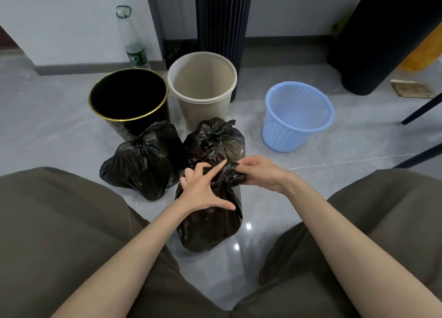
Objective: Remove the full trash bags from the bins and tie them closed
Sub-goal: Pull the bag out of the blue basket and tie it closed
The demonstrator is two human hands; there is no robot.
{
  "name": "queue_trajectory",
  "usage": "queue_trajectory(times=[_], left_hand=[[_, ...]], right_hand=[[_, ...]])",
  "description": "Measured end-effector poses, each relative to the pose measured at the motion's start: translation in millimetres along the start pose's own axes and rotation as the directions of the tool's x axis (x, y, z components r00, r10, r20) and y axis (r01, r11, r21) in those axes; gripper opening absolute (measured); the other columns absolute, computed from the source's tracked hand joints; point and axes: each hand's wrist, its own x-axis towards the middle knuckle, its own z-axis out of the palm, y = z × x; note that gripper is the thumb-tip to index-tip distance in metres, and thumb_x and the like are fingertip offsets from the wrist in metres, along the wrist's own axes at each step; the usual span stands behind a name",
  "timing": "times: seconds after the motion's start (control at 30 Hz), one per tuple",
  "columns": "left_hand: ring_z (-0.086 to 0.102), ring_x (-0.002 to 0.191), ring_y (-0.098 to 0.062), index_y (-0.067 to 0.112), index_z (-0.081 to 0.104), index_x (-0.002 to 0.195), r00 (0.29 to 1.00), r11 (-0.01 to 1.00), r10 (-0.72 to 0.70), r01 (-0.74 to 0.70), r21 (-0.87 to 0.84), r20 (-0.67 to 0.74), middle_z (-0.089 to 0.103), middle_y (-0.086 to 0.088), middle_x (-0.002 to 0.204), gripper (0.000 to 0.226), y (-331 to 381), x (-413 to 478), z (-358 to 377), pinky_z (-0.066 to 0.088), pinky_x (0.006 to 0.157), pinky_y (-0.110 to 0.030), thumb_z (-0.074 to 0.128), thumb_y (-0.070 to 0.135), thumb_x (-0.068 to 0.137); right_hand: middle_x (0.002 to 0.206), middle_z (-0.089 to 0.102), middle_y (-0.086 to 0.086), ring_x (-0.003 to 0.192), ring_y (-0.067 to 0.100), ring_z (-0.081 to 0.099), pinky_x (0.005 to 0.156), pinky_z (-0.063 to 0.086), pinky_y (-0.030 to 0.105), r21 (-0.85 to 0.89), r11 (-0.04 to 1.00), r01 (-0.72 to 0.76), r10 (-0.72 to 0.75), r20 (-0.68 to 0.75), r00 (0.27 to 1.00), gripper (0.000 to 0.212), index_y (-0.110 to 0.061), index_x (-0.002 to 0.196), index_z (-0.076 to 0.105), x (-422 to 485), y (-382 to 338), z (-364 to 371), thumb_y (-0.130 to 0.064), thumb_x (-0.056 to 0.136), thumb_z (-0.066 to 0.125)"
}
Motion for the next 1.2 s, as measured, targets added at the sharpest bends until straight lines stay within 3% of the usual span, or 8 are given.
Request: queue_trajectory(times=[0.17,0.33,0.6,0.83,0.93,1.0,1.1,1.2], left_hand=[[0.023,0.116,-0.019,0.056,0.052,0.104,0.991,0.972,-0.133,0.131,-0.197,0.004,0.016,0.014,0.112,0.082,6.5,5.5,16.0,0.032,0.108,-0.037,0.060,0.087,0.029],[0.027,0.111,-0.014,0.035,0.045,0.096,0.983,0.917,-0.180,0.158,-0.367,-0.026,0.022,0.011,0.109,0.051,24.1,8.4,20.3,0.032,0.099,-0.025,0.080,0.052,0.063],[0.025,0.114,-0.019,0.037,0.066,0.097,0.995,0.991,-0.067,0.059,-0.121,-0.067,0.033,0.009,0.122,0.025,0.9,18.0,23.7,0.015,0.094,-0.028,0.057,0.056,0.083],[0.033,0.106,-0.023,0.022,0.056,0.110,0.990,0.971,0.078,-0.048,0.233,-0.120,0.036,-0.002,0.112,0.027,-10.9,16.8,17.2,0.022,0.083,-0.032,0.044,0.041,0.096],[0.032,0.108,-0.026,0.018,0.054,0.111,0.989,0.934,0.113,-0.075,0.350,-0.090,0.034,-0.007,0.119,0.022,-10.3,14.9,14.0,0.024,0.084,-0.034,0.041,0.030,0.098],[0.032,0.108,-0.027,0.017,0.055,0.109,0.989,0.919,0.119,-0.076,0.386,-0.089,0.034,-0.008,0.119,0.023,-12.8,14.8,11.1,0.025,0.086,-0.035,0.040,0.029,0.098],[0.033,0.110,-0.028,0.018,0.057,0.109,0.993,0.900,0.094,-0.055,0.433,-0.068,0.034,-0.008,0.119,0.026,-14.2,15.9,11.0,0.027,0.091,-0.037,0.038,0.033,0.099],[0.033,0.111,-0.028,0.018,0.056,0.111,0.994,0.888,0.102,-0.072,0.455,-0.042,0.033,-0.008,0.121,0.028,-7.8,15.6,15.9,0.028,0.091,-0.037,0.036,0.034,0.099]], right_hand=[[0.105,0.066,0.020,0.090,0.021,0.063,0.093,0.051,0.031,-0.058,0.998,-0.037,0.043,0.108,0.993,0.019,-0.002,0.103,0.067,1.1,0.9,4.9,-0.010,0.096,0.051],[0.083,0.066,0.008,0.069,0.008,0.062,0.071,0.054,0.018,-0.021,0.999,-0.032,0.033,0.085,0.996,0.020,-0.010,0.084,0.067,-2.6,-3.8,5.6,-0.010,0.096,0.051],[0.071,0.072,0.003,0.066,0.011,0.069,0.069,0.059,0.022,0.530,0.848,0.001,0.091,-0.148,0.985,0.023,-0.005,0.086,0.061,-8.2,-10.9,-20.3,-0.005,0.099,0.042],[0.057,0.068,0.001,0.055,0.009,0.067,0.069,0.054,0.024,0.643,0.766,0.012,0.230,-0.291,0.928,0.026,-0.007,0.077,0.057,-4.8,6.1,-26.3,-0.001,0.097,0.042],[0.067,0.064,0.006,0.065,0.015,0.059,0.069,0.049,0.023,0.403,0.914,-0.041,0.236,-0.448,0.862,0.024,-0.008,0.077,0.058,-0.7,22.5,-25.8,-0.004,0.096,0.044],[0.087,0.063,0.009,0.078,0.019,0.058,0.075,0.047,0.027,-0.086,0.992,-0.092,0.021,-0.606,0.795,0.018,-0.009,0.086,0.063,2.7,30.2,-25.3,-0.008,0.093,0.047],[0.119,0.059,0.007,0.113,0.023,0.051,0.101,0.038,0.034,-0.731,0.681,0.035,-0.505,-0.435,0.745,0.031,-0.014,0.111,0.063,1.4,23.6,-15.0,-0.011,0.084,0.047],[0.140,0.046,0.002,0.135,0.021,0.033,0.116,0.019,0.046,-0.946,0.249,0.207,-0.500,0.058,0.864,0.053,-0.016,0.133,0.047,-2.0,18.2,9.9,-0.027,0.082,0.050]])
